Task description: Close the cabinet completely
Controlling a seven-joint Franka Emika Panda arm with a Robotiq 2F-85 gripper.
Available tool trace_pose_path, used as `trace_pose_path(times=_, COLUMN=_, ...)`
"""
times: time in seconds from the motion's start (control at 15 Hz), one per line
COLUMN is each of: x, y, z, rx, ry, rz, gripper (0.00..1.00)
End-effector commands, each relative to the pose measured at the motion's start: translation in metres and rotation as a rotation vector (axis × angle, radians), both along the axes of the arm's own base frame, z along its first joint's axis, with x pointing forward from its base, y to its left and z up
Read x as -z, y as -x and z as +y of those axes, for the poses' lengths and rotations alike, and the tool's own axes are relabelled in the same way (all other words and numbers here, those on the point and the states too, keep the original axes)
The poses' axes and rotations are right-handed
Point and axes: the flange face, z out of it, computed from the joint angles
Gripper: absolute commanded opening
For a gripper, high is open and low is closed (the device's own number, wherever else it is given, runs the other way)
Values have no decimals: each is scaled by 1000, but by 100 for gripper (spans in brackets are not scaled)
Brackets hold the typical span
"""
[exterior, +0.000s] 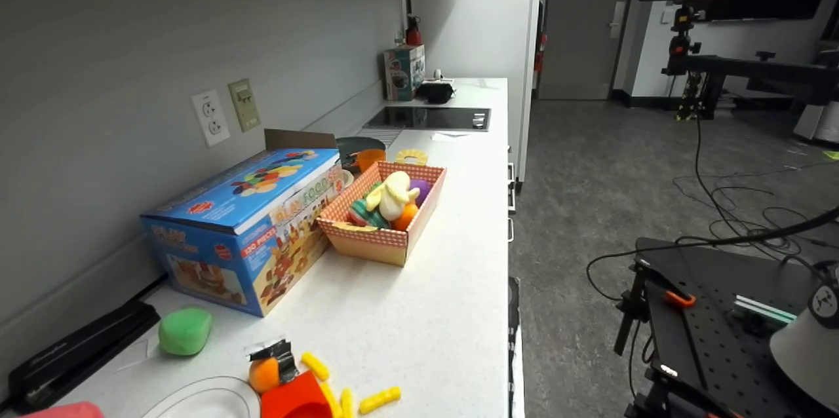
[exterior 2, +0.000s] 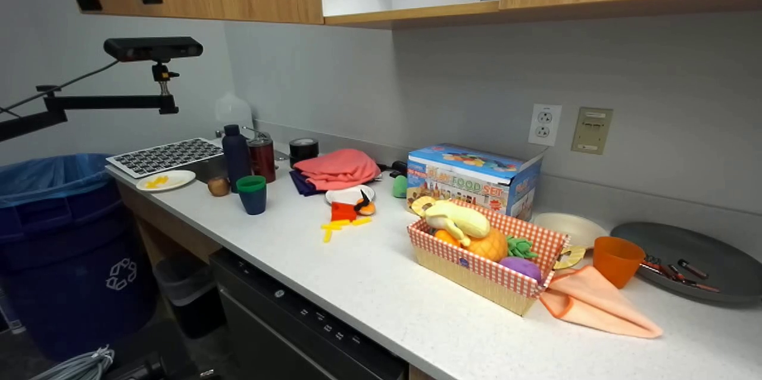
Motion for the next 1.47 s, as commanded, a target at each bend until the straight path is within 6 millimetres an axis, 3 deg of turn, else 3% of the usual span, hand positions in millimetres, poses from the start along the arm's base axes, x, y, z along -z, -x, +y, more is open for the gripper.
trace_pose_path(times=0.0, x=-17, y=42, z=21, rx=-145, ry=-35, rz=-61, gripper=100)
trace_pose_path(times=0.33, x=-35, y=65, z=52, rx=-320, ry=-123, rz=-194, gripper=100)
trace_pose_path(times=0.73, x=-53, y=69, z=77, rx=-402, ry=-286, rz=-342, gripper=100)
trace_pose_path(times=0.93, x=-58, y=72, z=84, rx=-412, ry=-370, rz=-382, gripper=100)
trace_pose_path(times=1.4, x=-61, y=82, z=80, rx=-422, ry=-492, rz=-489, gripper=100)
